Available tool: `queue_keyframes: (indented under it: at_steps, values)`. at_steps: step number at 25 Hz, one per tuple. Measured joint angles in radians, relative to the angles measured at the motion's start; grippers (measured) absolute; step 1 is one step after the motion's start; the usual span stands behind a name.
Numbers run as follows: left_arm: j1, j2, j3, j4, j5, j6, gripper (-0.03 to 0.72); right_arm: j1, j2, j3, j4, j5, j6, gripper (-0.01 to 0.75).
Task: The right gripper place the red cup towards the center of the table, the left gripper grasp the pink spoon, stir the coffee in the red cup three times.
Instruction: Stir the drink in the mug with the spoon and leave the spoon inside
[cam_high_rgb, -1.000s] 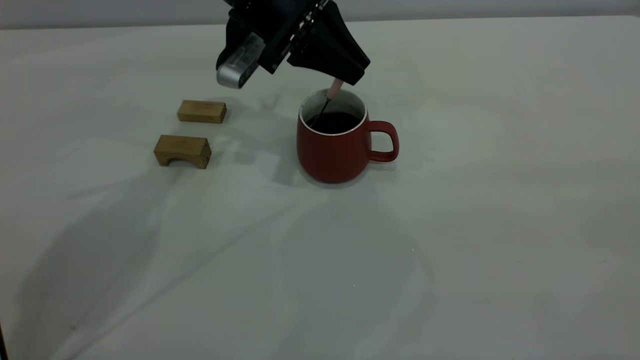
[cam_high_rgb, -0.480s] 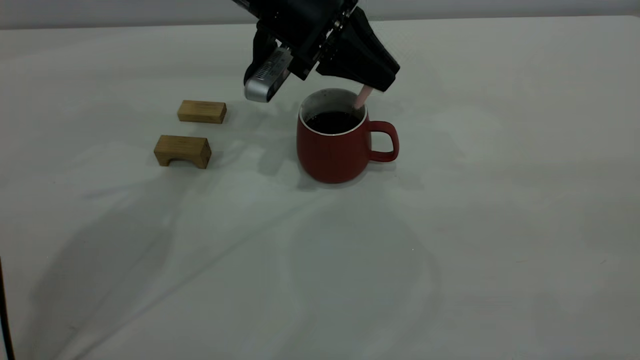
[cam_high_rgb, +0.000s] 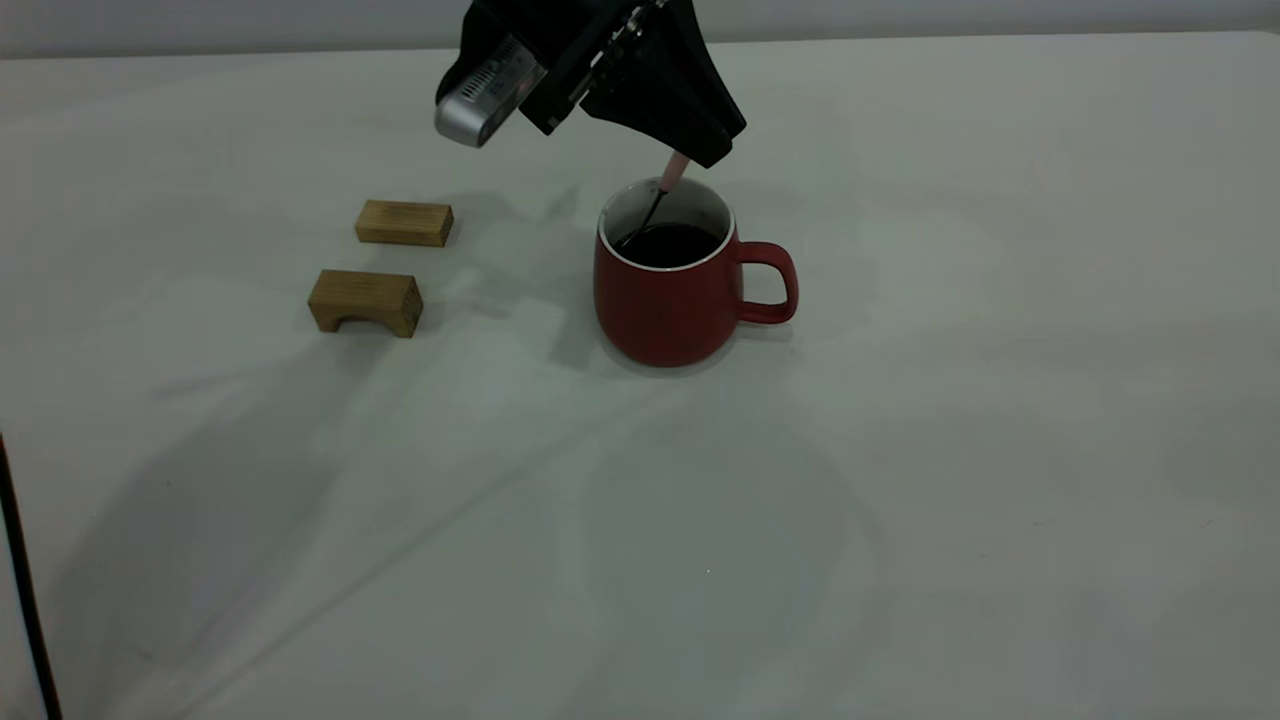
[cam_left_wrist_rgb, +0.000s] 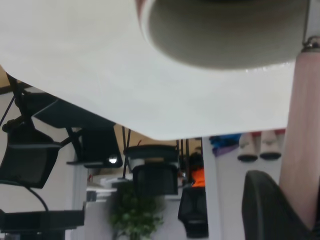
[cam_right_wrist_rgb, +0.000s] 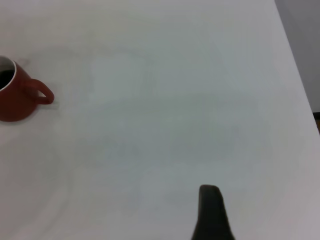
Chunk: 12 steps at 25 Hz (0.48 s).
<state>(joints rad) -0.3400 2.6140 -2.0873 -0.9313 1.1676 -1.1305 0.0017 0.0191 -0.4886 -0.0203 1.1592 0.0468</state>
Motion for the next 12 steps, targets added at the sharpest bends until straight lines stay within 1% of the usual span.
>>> queue_keyframes:
  at_steps: [5, 12]
  values:
    - [-0.015, 0.012, -0.003, -0.082, 0.000, 0.020, 0.162, 0.000, 0.000, 0.000, 0.000, 0.000, 0.000, 0.586]
    - [-0.030, 0.021, -0.003, -0.044, 0.000, 0.008, 0.162, 0.000, 0.000, 0.000, 0.000, 0.000, 0.000, 0.586]
